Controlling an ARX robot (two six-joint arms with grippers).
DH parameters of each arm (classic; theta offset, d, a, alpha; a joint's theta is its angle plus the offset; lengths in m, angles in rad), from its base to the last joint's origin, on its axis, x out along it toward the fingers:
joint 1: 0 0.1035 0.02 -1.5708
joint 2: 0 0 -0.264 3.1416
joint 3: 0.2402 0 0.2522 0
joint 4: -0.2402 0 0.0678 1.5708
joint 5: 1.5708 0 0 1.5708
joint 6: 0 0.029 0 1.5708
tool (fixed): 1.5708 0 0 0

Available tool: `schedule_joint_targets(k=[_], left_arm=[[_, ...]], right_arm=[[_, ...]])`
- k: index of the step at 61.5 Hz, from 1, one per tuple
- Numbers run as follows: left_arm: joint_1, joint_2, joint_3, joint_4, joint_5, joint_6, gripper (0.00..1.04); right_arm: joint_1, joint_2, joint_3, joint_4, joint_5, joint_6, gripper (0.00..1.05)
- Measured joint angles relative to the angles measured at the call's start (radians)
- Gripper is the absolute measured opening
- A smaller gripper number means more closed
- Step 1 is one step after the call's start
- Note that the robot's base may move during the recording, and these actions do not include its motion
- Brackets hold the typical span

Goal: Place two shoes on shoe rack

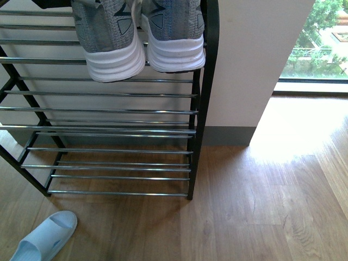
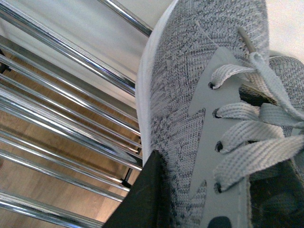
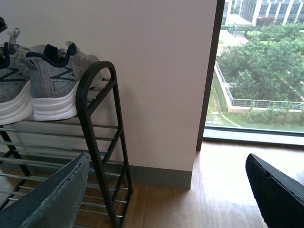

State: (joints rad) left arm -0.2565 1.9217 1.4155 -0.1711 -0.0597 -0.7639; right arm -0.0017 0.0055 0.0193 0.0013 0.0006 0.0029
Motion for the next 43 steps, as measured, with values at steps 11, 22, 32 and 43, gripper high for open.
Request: schedule_joint_targets(k=[11, 22, 32, 43], left_arm=[[-0.006, -0.016, -0.02, 0.051, 0.006, -0.008, 0.49], [-0.014, -0.106, -0.091, 0.1, -0.043, 0.025, 0.81], [-0.019, -0.22, -0.185, 0.174, -0.09, 0.108, 0.95], [-0.018, -0.413, -0.341, 0.262, -0.126, 0.216, 0.95]], right_arm=[[0.0, 0.0, 0.0, 0.0, 0.0, 0.0, 0.95], [0.0, 0.0, 0.0, 0.0, 0.0, 0.0, 0.95], [0.0, 0.0, 0.0, 0.0, 0.0, 0.0, 0.95], [0.0, 0.0, 0.0, 0.0, 0.0, 0.0, 0.95]])
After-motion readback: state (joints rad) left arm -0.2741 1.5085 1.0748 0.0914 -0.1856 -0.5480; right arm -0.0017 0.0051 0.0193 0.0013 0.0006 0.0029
